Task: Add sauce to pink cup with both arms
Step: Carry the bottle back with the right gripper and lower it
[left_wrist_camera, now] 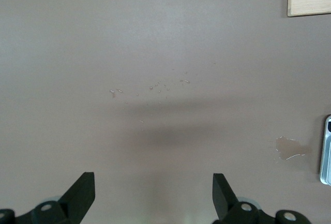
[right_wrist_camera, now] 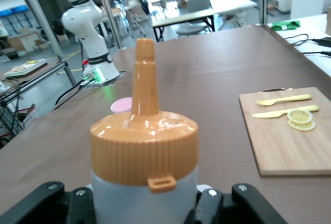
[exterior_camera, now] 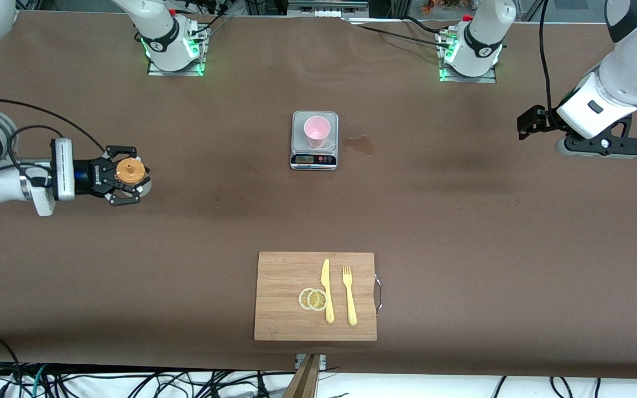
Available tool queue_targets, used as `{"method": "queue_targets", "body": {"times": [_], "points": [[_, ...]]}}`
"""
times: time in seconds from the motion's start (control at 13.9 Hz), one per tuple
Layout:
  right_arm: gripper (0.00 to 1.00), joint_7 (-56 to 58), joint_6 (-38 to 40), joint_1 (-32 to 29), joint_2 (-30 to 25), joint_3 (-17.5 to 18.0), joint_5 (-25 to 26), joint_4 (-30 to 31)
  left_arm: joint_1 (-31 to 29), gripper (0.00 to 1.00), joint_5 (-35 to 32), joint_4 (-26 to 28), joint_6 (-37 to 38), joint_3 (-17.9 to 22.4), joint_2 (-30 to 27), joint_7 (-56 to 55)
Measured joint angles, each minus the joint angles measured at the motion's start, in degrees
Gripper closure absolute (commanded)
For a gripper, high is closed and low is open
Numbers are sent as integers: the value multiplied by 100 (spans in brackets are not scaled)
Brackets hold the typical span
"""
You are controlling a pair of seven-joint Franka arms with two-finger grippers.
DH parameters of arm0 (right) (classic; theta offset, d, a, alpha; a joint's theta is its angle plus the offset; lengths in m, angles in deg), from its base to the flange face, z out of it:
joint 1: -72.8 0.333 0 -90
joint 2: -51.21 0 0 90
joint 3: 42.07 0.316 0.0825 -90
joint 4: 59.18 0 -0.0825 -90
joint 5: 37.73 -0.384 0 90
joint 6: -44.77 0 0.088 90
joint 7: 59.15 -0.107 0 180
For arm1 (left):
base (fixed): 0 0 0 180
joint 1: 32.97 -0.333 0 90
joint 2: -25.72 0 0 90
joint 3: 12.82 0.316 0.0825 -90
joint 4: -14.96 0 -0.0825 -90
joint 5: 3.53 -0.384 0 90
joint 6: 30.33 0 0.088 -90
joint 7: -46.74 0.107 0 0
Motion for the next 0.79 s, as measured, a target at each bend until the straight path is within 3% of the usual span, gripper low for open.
{"method": "queue_targets", "body": {"times": [0.22, 0.58, 0.79], "points": [[100, 910, 304, -263, 669, 1, -30, -250, 0, 0, 0, 0, 0, 0, 0, 0], [100, 2057, 542, -345, 1295, 2, -65, -298, 0, 0, 14, 1, 0, 0, 0, 0], [100, 2586, 555, -319, 1698, 29, -413, -300, 0, 0, 16, 1, 0, 0, 0, 0]]}}
